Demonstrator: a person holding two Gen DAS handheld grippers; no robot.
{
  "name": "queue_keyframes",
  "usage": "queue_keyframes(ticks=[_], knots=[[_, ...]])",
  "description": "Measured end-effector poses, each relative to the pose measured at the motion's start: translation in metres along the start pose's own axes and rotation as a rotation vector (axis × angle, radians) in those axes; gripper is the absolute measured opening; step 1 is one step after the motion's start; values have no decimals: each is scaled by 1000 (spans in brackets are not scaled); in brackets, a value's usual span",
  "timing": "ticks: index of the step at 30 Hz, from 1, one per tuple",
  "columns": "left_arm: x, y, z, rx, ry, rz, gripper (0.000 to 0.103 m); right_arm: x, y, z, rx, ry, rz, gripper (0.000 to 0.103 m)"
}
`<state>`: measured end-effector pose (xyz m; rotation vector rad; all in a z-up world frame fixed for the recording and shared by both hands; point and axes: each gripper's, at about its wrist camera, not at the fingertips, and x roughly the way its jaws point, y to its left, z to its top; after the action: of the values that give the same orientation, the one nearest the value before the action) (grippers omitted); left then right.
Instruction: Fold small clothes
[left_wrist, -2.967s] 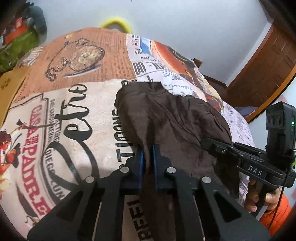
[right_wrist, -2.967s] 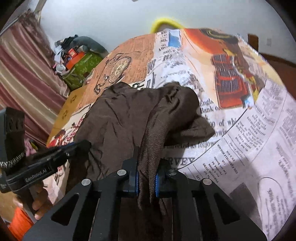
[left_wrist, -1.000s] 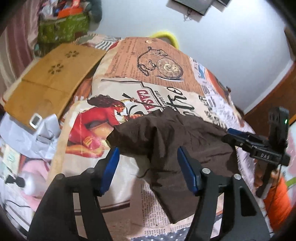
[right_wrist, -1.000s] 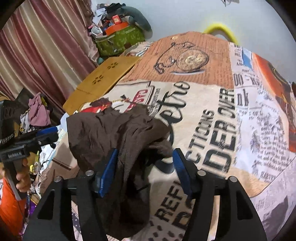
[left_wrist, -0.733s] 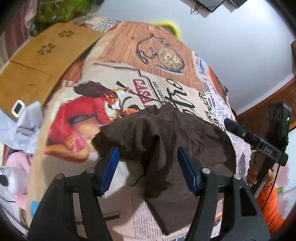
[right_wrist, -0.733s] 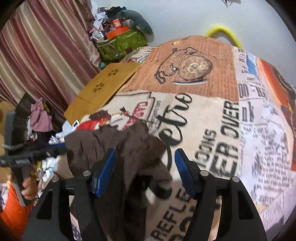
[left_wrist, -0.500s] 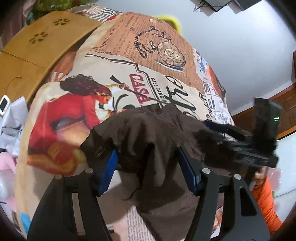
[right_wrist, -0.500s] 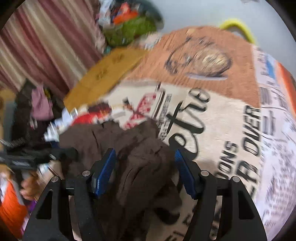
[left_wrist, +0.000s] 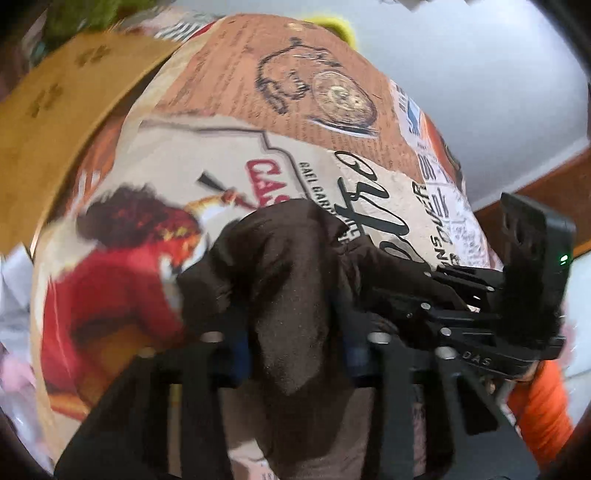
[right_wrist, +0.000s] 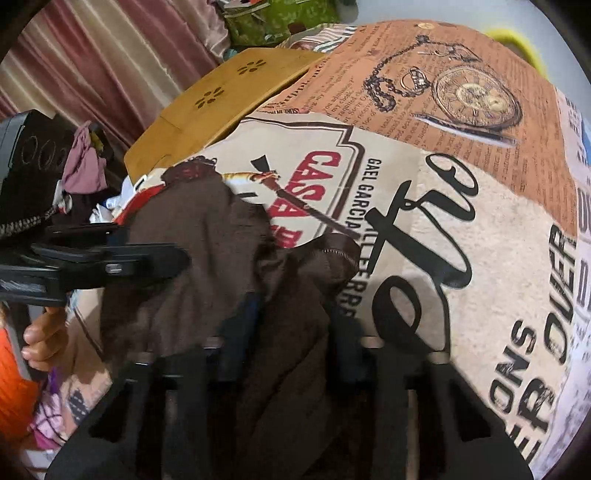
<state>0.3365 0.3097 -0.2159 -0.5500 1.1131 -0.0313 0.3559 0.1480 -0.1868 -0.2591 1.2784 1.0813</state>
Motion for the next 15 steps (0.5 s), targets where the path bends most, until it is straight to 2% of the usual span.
queue_keyframes(ticks=[1,3,6,8,10,11,12,13,14,15], knots=[[-3,-10,3,25,-11,-13,22,-3,-1,-1,9,-11,3,17],[-14,-24,7,78,-57,-60,17,-15,2,-6,0,-57,-4,14],[-40,-43,2,168,-144,-140,17,-40,8,-18,-13,-159,-21,12],[-49,-45,-4,209,-167,-135,17,-54,14,-24,-30,-220,-42,12],[-46,-40,-5,218,-143,-79,18,-56,18,-24,-32,-219,-44,14],[-39,-32,-4,208,-116,-14,19,-54,19,-23,-27,-212,-54,16],[-31,-25,-2,188,-92,43,27,-51,19,-22,-19,-203,-70,18],[-24,-15,0,158,-63,103,34,-48,18,-20,-8,-189,-74,23],[-15,-4,1,112,-27,165,34,-45,17,-17,8,-178,-75,34],[-11,4,1,84,-11,180,34,-44,14,-16,31,-169,-75,42]])
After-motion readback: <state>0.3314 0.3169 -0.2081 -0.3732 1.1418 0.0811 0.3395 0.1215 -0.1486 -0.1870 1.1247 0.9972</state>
